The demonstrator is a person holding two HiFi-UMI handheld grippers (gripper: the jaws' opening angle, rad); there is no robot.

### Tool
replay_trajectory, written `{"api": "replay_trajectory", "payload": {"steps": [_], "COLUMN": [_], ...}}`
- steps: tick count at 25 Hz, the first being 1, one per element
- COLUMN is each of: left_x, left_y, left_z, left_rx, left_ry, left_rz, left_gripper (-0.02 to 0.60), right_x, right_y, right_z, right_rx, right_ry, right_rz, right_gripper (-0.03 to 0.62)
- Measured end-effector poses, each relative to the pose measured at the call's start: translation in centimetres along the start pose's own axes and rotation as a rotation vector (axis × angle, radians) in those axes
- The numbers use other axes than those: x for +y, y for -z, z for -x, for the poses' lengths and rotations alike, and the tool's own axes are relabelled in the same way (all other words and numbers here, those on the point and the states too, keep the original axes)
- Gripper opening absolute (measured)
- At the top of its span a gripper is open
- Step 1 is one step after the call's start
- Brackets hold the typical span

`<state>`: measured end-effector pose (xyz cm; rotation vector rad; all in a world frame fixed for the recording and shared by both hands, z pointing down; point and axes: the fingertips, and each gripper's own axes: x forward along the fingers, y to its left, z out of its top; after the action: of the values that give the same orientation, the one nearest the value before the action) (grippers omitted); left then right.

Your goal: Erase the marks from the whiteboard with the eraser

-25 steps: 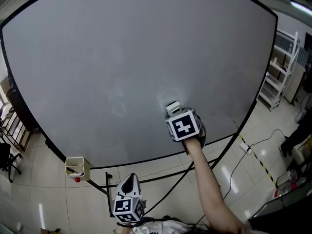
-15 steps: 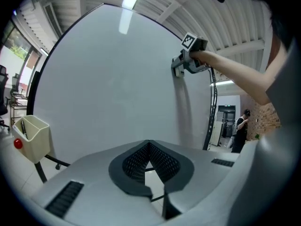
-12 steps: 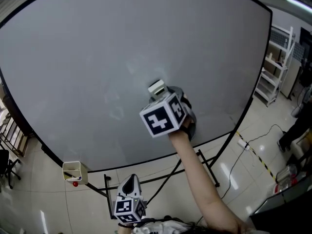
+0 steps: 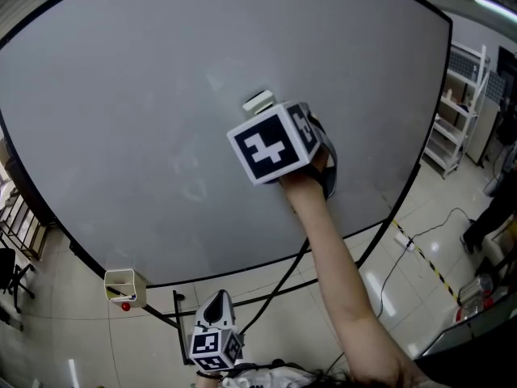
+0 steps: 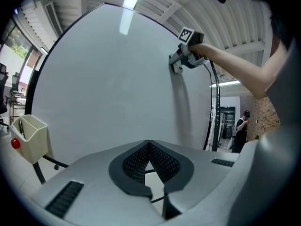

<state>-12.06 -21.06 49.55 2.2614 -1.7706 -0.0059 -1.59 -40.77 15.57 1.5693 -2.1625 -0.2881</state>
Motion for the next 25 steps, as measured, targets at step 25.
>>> {"api": "replay_trajectory", "payload": {"steps": [25], "left_x": [1.0], "left_y": [-0.3], "left_z": [1.2], "left_rx": [-0.02], "left_ry": [-0.04], "left_rz": [0.02], "left_gripper": [-0.009], "right_x": [12.5], "right_y": [17.0], "right_z": [-4.7], "right_rx": [0.174], "right_ry": [-0.084], "right_rz": [0.039], "right_gripper": [0.279]}}
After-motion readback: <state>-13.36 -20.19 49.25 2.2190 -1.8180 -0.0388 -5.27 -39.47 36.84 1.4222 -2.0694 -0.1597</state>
